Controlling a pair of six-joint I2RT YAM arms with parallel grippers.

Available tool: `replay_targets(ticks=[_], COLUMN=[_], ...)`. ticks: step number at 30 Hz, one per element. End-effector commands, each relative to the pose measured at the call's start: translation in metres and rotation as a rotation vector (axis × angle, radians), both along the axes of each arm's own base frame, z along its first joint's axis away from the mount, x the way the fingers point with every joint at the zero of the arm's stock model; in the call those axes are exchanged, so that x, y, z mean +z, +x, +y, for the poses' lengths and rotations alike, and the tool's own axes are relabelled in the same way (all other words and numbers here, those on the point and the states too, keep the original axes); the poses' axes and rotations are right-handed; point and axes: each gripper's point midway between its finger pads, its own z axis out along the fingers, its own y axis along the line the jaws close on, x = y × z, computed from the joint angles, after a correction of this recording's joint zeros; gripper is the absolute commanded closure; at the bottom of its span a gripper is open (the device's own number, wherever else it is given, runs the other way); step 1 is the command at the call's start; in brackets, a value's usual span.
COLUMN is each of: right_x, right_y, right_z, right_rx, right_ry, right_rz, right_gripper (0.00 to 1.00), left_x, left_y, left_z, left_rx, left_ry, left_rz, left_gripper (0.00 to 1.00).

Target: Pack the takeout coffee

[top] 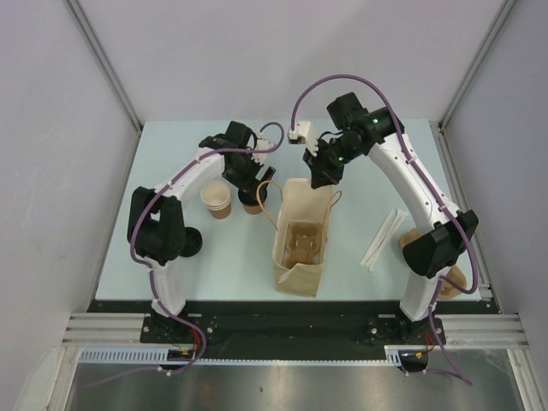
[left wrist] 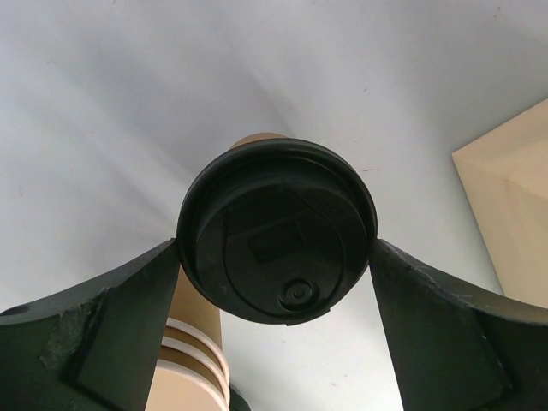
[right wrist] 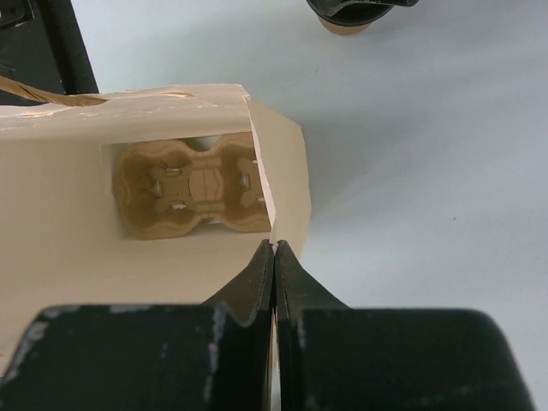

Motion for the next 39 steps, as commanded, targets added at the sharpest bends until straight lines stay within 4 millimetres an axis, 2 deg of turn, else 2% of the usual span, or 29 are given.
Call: replay_targets(ticks=[1, 7, 9, 11, 12, 13, 15, 16, 18, 19, 20, 21, 22, 25, 26, 28, 31, 32, 33, 36, 39], right_x=[0.019, 0.023, 0.025, 0.028, 0.030, 0.036, 0.043, 0.048, 0.062, 0.063, 0.072, 0.073, 0.069, 0.077, 0.071, 0.074, 0.069, 0.069, 0.067, 0.062, 0.058], right_y=[-0.016, -0.017, -0.016, -0.018, -0.018, -0.020, -0.020, -0.021, -0.026, -0.027, -0.032, -0.036, -0.038, -0.054, -0.057, -0.063, -0.070, -0.070, -0.071, -0.069, -0.067], right_z=[-0.007, -0.008, -0.009, -0.009, -0.009, -0.010, -0.009, -0.009, -0.009, -0.008, -0.009, -0.009, -0.008, -0.006, -0.006, -0.007, -0.005, -0.005, -0.005, -0.003, 0.000], right_rx=[0.019, 0.019, 0.016, 0.018, 0.018, 0.018, 0.007, 0.006, 0.004, 0.007, 0.005, 0.003, 0.005, 0.030, 0.031, 0.022, 0.018, 0.015, 0.013, -0.007, -0.027], right_ry=[0.033, 0.042, 0.045, 0.053, 0.059, 0.076, 0.103, 0.116, 0.150, 0.157, 0.172, 0.172, 0.159, 0.162, 0.152, 0.150, 0.142, 0.142, 0.138, 0.130, 0.119], right_rz=[-0.011, -0.018, -0.023, -0.029, -0.032, -0.045, -0.059, -0.071, -0.114, -0.126, -0.156, -0.163, -0.173, -0.223, -0.217, -0.250, -0.232, -0.224, -0.216, -0.183, -0.146], right_gripper=[1.00, 1.00, 1.00, 1.00, 1.00, 1.00, 1.00, 1.00, 1.00, 1.00, 1.00, 1.00, 1.00, 1.00, 1.00, 1.00, 1.00, 1.00, 1.00, 1.00, 1.00], left_x=[0.000, -0.006, -0.001, 0.009, 0.021, 0.028, 0.044, 0.059, 0.076, 0.092, 0.096, 0.101, 0.106, 0.119, 0.126, 0.138, 0.170, 0.190, 0.201, 0.240, 0.282], left_y=[0.005, 0.006, 0.007, 0.009, 0.009, 0.010, 0.011, 0.010, 0.007, 0.002, -0.002, -0.005, -0.009, -0.024, -0.029, -0.035, -0.045, -0.049, -0.054, -0.076, -0.110], left_z=[-0.004, -0.002, -0.001, 0.000, -0.001, 0.000, 0.001, 0.002, 0.002, 0.003, 0.003, 0.004, 0.004, 0.007, 0.008, 0.006, 0.004, 0.004, 0.003, 0.001, 0.000], left_rx=[0.003, 0.018, 0.020, 0.020, 0.015, 0.018, 0.013, 0.011, -0.007, -0.008, -0.017, -0.018, -0.022, -0.021, -0.019, -0.019, -0.033, -0.043, -0.059, -0.114, -0.198], left_ry=[-0.031, -0.042, -0.044, -0.048, -0.059, -0.060, -0.072, -0.084, -0.100, -0.118, -0.128, -0.135, -0.145, -0.174, -0.191, -0.221, -0.276, -0.299, -0.314, -0.375, -0.444], left_rz=[0.007, 0.033, 0.022, -0.001, -0.032, -0.059, -0.107, -0.144, -0.185, -0.222, -0.233, -0.245, -0.256, -0.281, -0.300, -0.317, -0.367, -0.408, -0.427, -0.475, -0.527], left_gripper=[0.05, 0.11, 0.16, 0.25, 0.29, 0.39, 0.49, 0.56, 0.61, 0.62, 0.62, 0.63, 0.64, 0.66, 0.67, 0.68, 0.69, 0.69, 0.69, 0.69, 0.71])
